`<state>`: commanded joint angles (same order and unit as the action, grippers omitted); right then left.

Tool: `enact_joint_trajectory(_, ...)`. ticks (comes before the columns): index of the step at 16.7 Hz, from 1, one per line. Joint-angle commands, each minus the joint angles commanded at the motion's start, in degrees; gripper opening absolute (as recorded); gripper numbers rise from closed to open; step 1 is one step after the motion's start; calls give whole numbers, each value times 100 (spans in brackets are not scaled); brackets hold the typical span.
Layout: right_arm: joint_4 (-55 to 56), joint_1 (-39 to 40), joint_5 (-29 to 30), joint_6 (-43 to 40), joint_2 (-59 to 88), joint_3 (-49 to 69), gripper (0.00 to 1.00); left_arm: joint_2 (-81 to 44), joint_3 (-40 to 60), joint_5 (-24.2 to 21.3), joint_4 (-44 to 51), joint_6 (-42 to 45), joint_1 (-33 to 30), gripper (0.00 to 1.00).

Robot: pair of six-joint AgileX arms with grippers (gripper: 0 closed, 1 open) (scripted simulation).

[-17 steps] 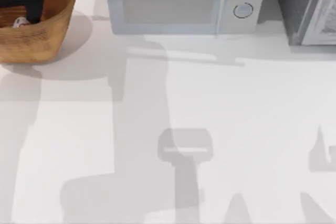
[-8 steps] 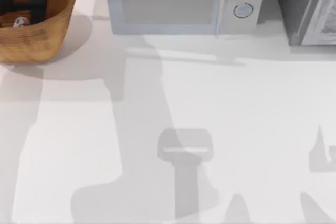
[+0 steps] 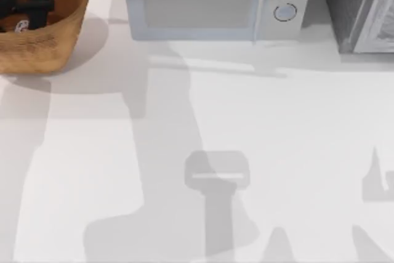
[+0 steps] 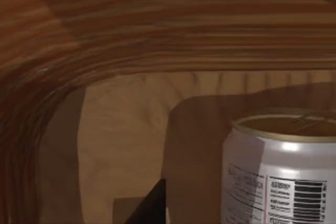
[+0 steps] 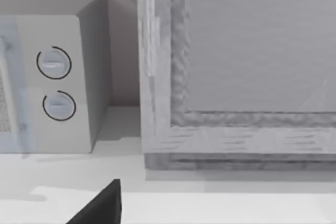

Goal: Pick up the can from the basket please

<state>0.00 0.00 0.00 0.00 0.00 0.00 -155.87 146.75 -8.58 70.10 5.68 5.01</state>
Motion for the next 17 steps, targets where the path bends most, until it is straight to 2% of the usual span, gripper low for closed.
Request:
enact_joint_trajectory(7, 0, 0, 0, 0, 0, 0, 100, 0, 0, 0, 0, 0, 0, 2)
enact_joint_trajectory(17, 0, 0, 0, 0, 0, 0, 100, 260, -65, 9, 26, -19, 11, 0)
